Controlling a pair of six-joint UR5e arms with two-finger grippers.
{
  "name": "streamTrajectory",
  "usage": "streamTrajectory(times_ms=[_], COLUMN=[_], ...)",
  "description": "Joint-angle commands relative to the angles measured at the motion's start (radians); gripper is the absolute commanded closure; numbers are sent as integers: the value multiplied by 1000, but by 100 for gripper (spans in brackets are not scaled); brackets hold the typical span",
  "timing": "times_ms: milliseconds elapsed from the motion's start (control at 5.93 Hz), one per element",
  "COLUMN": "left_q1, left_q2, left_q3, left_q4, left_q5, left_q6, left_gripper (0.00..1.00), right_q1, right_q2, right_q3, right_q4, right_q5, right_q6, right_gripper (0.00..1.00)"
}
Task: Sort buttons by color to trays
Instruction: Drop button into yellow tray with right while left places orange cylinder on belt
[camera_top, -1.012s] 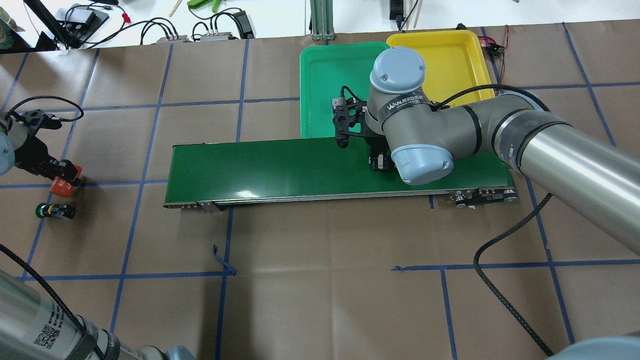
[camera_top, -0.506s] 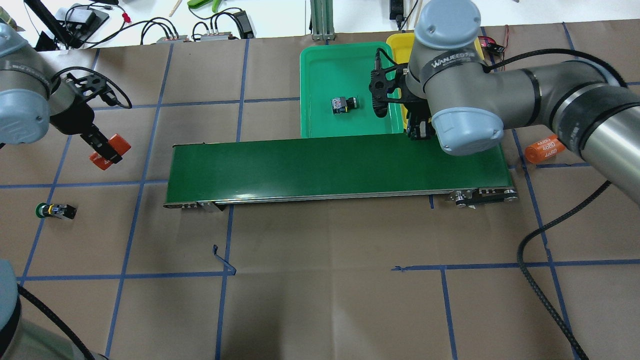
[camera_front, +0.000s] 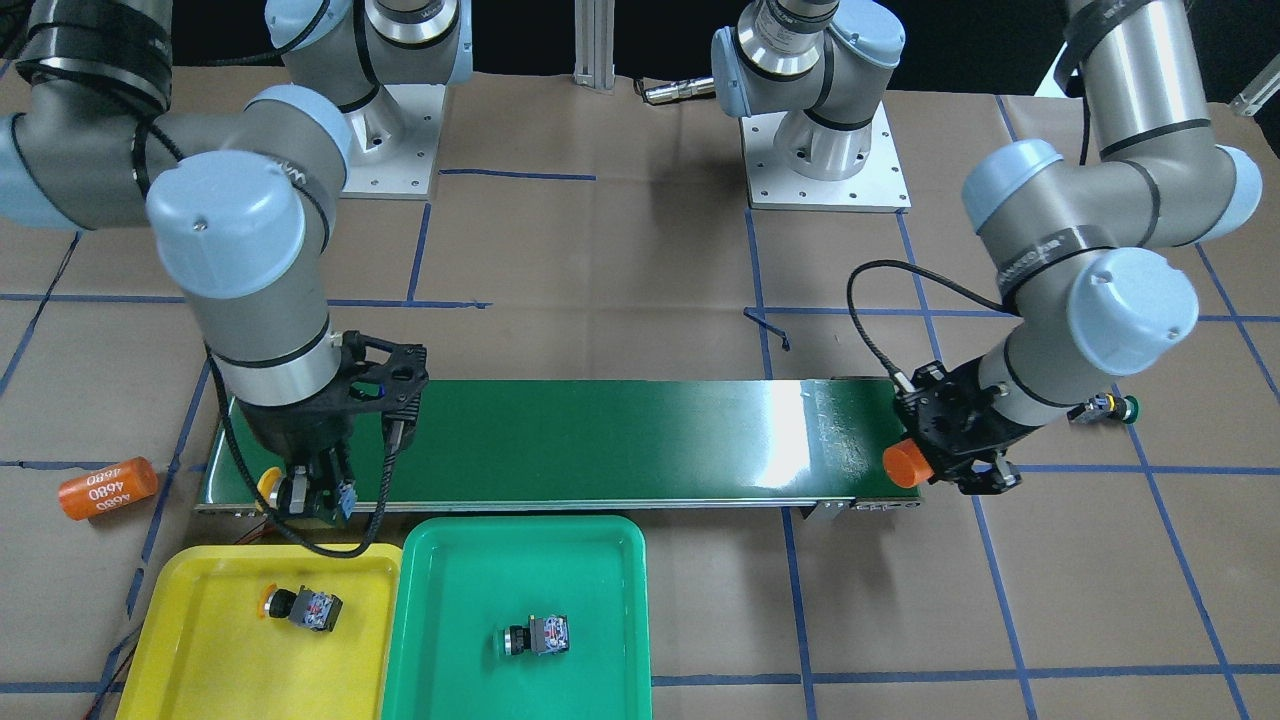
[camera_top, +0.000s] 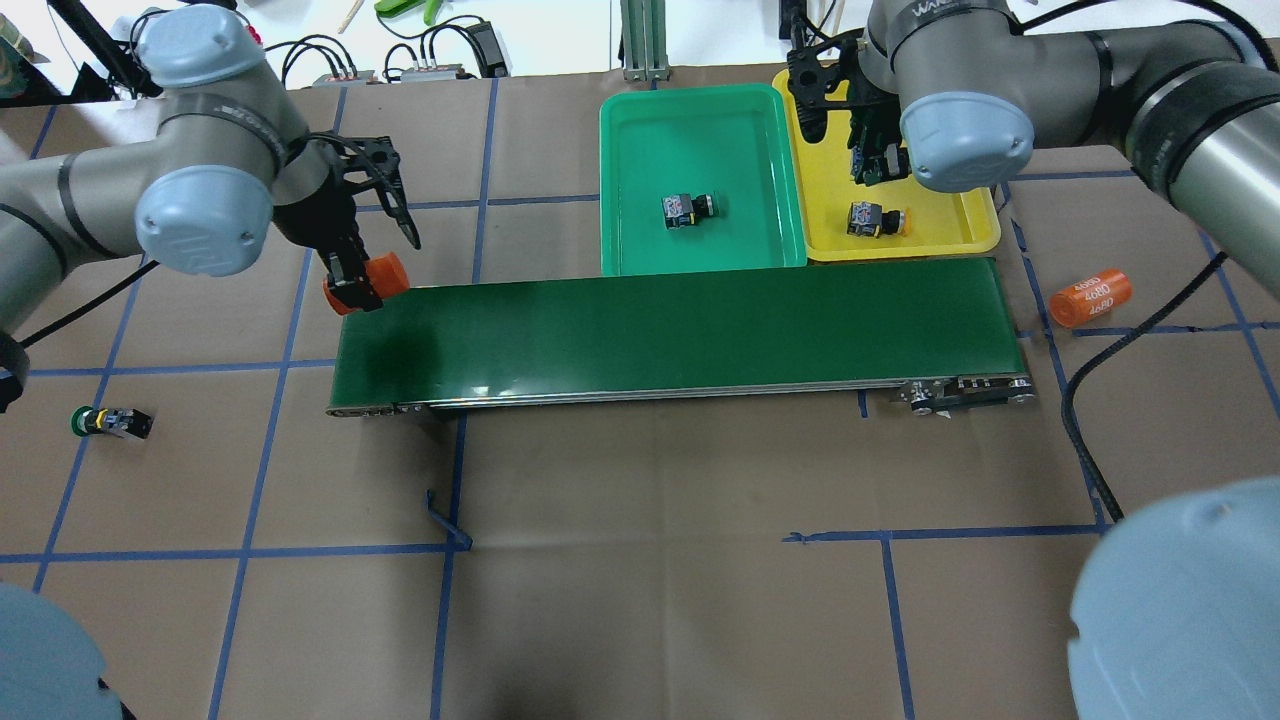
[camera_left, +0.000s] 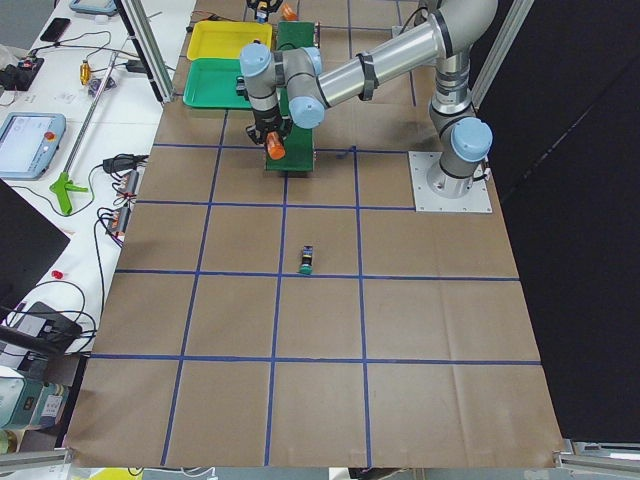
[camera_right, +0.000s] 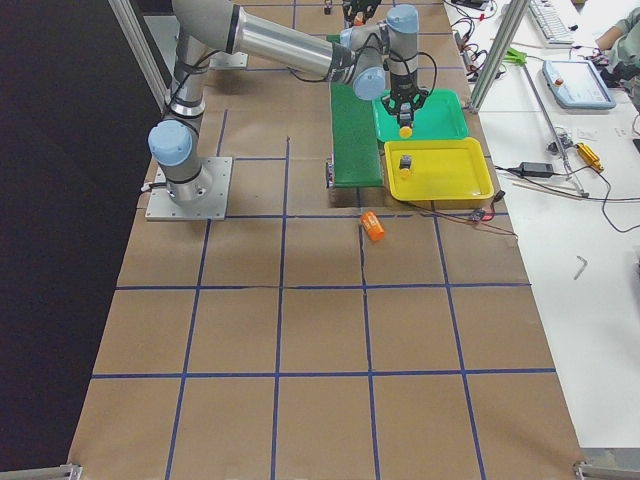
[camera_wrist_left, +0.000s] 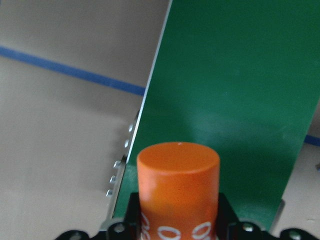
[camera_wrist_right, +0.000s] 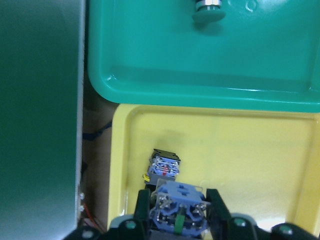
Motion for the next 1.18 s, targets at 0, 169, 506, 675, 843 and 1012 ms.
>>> streamTrajectory(times_ms=[0,169,506,675,843,1012], left_q1=[-101,-100,-101,-101,-83,-28], left_q2=[3,3,-9,1,12,33], left_q3=[-46,-57,-53,-54,-51,-48], left_q4=[10,21,32,29,24,12], left_q5=[22,24,24,25,25,27], left_q6=[30,36,30,26,23,26], left_gripper=[98,97,34,2,2,2], right_q1=[-57,-63,-65,-65,-57,-45], right_q2=[180,248,241,176,82,-11], right_q3=[-79,-105,-122,-122,-111,-102], right_q4=[-141,-188,-161,-47,114,269], right_q5=[19,74,70,64,62,62], right_q6=[-61,-62,-46,-22,27,83], right_gripper=[92,87,0,0,0,0])
